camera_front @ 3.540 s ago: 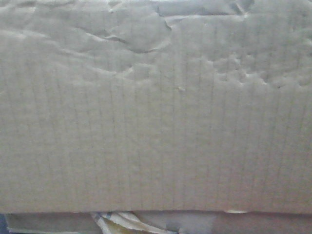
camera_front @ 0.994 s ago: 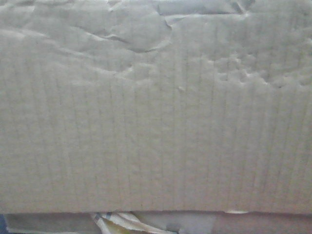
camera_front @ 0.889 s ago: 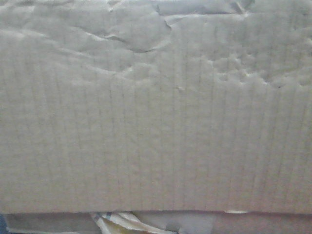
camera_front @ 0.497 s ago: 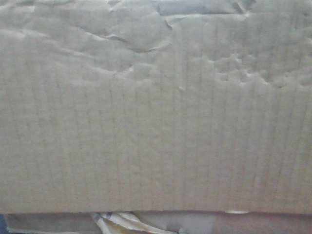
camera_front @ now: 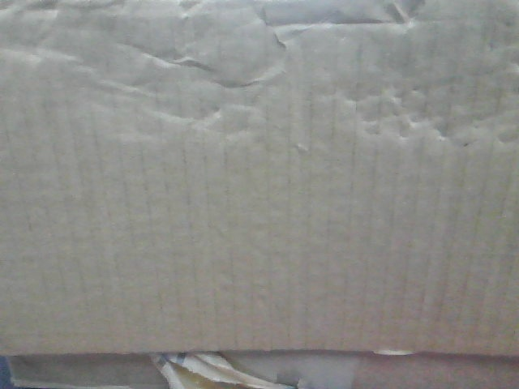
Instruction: Stack two boxes on right shelf middle
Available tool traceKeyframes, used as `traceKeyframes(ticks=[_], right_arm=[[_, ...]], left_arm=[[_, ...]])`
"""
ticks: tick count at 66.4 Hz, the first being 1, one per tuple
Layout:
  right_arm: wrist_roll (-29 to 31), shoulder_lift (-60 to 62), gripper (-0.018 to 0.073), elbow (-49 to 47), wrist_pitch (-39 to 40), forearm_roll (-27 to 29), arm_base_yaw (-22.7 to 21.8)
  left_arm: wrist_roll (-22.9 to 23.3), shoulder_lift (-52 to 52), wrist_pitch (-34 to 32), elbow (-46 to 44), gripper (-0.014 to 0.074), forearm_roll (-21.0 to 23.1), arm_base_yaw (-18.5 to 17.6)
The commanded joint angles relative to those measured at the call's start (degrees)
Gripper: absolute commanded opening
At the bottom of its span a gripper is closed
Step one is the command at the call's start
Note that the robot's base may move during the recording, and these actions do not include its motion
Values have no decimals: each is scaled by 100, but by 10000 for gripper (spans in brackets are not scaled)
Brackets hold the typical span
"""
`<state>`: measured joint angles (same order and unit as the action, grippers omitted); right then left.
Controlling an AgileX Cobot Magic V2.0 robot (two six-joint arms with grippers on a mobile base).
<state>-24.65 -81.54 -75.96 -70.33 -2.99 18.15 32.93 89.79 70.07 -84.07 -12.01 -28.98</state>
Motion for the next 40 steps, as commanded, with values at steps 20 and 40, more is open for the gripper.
traceKeyframes(ticks=[20,40], right_arm=[[146,-48,275,15,36,-45,-35],[146,-62,-141,15,36,-111,-35]], left_arm=[[2,-36,-11,-8,349,-6,-3],[-20,69,-11,-8,49,135,-3]])
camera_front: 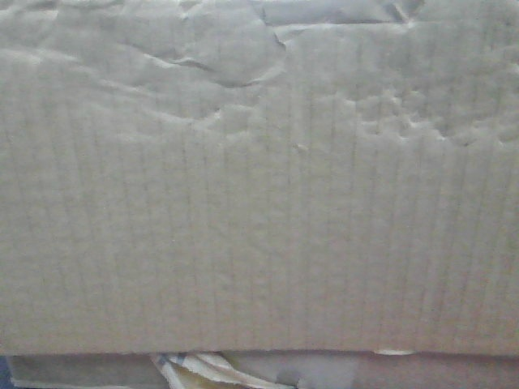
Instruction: Stack two boxes on right shelf middle
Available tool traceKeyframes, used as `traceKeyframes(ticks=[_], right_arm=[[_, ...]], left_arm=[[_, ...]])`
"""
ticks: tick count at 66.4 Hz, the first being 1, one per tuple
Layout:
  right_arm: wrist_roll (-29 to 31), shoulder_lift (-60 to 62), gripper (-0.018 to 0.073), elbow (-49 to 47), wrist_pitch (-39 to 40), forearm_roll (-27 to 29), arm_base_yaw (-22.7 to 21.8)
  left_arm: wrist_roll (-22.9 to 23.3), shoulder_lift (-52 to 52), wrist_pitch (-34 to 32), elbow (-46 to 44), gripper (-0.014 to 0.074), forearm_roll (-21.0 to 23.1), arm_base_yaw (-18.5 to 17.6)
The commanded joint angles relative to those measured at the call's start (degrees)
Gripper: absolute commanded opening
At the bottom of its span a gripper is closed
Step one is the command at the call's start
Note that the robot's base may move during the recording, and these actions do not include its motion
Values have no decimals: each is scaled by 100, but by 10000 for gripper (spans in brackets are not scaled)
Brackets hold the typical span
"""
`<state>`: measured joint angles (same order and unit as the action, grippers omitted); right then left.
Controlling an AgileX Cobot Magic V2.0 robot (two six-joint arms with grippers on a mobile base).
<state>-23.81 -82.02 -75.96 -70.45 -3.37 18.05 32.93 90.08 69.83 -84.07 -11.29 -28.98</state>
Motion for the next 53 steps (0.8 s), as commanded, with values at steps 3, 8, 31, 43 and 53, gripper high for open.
traceKeyframes(ticks=[3,8,31,43,53], right_arm=[[62,-25,-169,15,49,-89,-25],[62,-25,-151,15,49,-124,22],[-559,187,-151,-375,49,-977,648],[-619,343,-151,-1016,163,-1388,674],[-619,379,-151,-1521,391,-1799,674]], left_arm=[[-140,53,13,-8,-75,201,-3],[-236,67,13,-8,-111,287,-55],[548,-498,13,-18,-111,-956,-602],[682,-930,13,-28,-111,-1530,-602],[682,-1156,-60,-455,-111,-1779,-457]])
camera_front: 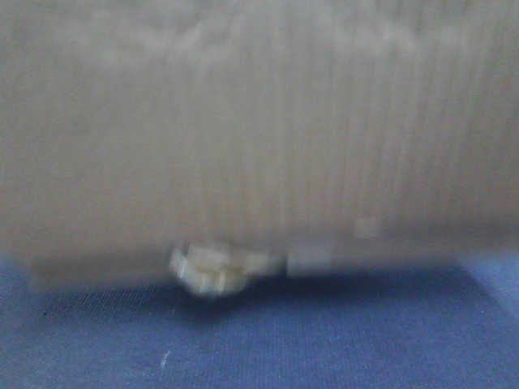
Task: Stack two boxes on right shelf middle
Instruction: 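Lift the stacked boxes upward with both grippers off the table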
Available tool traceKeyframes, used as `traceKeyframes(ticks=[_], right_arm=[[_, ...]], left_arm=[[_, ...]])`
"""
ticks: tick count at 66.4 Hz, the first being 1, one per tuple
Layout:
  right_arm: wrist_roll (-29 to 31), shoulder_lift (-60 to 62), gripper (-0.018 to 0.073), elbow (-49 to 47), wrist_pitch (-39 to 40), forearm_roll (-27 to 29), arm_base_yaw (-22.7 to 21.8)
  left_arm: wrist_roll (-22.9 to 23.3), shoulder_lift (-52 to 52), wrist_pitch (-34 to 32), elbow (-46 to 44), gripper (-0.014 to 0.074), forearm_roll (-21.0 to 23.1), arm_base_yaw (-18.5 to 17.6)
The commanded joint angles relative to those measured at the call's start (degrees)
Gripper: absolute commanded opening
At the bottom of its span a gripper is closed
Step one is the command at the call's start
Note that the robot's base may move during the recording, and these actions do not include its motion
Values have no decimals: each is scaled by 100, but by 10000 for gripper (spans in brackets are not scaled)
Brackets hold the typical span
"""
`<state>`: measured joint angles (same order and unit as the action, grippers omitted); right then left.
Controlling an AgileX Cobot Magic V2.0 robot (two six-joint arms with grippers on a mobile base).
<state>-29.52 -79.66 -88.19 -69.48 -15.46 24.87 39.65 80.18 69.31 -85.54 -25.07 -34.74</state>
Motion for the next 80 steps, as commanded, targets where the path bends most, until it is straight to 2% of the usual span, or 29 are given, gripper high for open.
traceKeyframes(ticks=[1,11,16,27,41,50,62,80], right_arm=[[-48,144,-151,-336,343,-605,-8],[-48,154,-151,-552,793,-647,-8],[-48,154,-151,-638,1008,-723,-8],[-48,154,-151,-873,1508,-825,-8],[-64,154,-151,-930,1602,-825,-21],[-392,154,-151,-930,1602,-966,-21],[-390,154,-151,-930,1613,-1182,-21],[-395,154,-151,-930,1635,-1192,-21]], left_arm=[[10,-166,-5,-391,-111,-401,149],[-90,-146,-5,-1236,-111,-401,484],[-323,-103,26,-1598,-111,-378,600],[-637,-1,-12,-2154,-111,-429,653],[-662,89,-34,-2211,-111,-474,653],[-662,92,-248,-2211,-111,-526,653],[-662,92,-372,-2211,-111,-526,653],[-662,92,-388,-2211,-111,-526,653]])
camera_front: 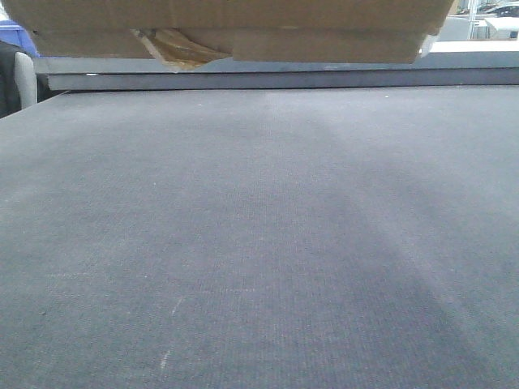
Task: Stack two boxes on right shelf middle
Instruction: 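Lift the stacked boxes upward with both grippers off the table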
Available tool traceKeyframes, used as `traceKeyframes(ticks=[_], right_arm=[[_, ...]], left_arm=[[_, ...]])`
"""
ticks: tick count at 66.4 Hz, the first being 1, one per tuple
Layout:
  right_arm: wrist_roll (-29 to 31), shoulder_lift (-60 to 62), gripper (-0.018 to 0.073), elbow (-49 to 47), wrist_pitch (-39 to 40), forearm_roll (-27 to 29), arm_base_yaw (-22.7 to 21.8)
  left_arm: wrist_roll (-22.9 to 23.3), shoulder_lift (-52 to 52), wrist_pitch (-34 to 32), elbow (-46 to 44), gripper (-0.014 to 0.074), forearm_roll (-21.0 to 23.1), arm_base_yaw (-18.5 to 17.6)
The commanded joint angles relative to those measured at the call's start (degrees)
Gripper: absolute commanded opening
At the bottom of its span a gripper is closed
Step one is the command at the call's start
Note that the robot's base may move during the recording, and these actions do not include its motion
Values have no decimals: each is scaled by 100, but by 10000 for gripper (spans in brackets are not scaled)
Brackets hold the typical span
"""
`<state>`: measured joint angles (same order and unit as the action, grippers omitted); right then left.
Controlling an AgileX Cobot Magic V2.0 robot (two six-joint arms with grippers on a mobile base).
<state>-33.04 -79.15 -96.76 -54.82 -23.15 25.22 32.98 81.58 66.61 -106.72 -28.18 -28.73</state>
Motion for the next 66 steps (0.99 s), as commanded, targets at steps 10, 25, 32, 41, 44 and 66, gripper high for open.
traceKeyframes(ticks=[10,25,32,41,44,66], right_arm=[[-43,103,-151,-72,169,-423,-56],[-43,103,-151,-72,181,-423,-56],[-43,103,-151,-72,192,-423,-56],[-43,103,-151,-72,346,-423,-56],[-43,103,-151,-72,419,-423,-56],[-43,103,-151,-72,686,-423,-56]], left_arm=[[5,-48,-130,-93,-111,-205,52],[5,-48,-165,-93,-111,-205,52],[5,-48,-165,-93,-111,-205,52],[5,-48,-165,-93,-111,-205,52],[5,-48,-165,-93,-111,-205,52],[5,-48,-165,-93,-111,-205,52]])
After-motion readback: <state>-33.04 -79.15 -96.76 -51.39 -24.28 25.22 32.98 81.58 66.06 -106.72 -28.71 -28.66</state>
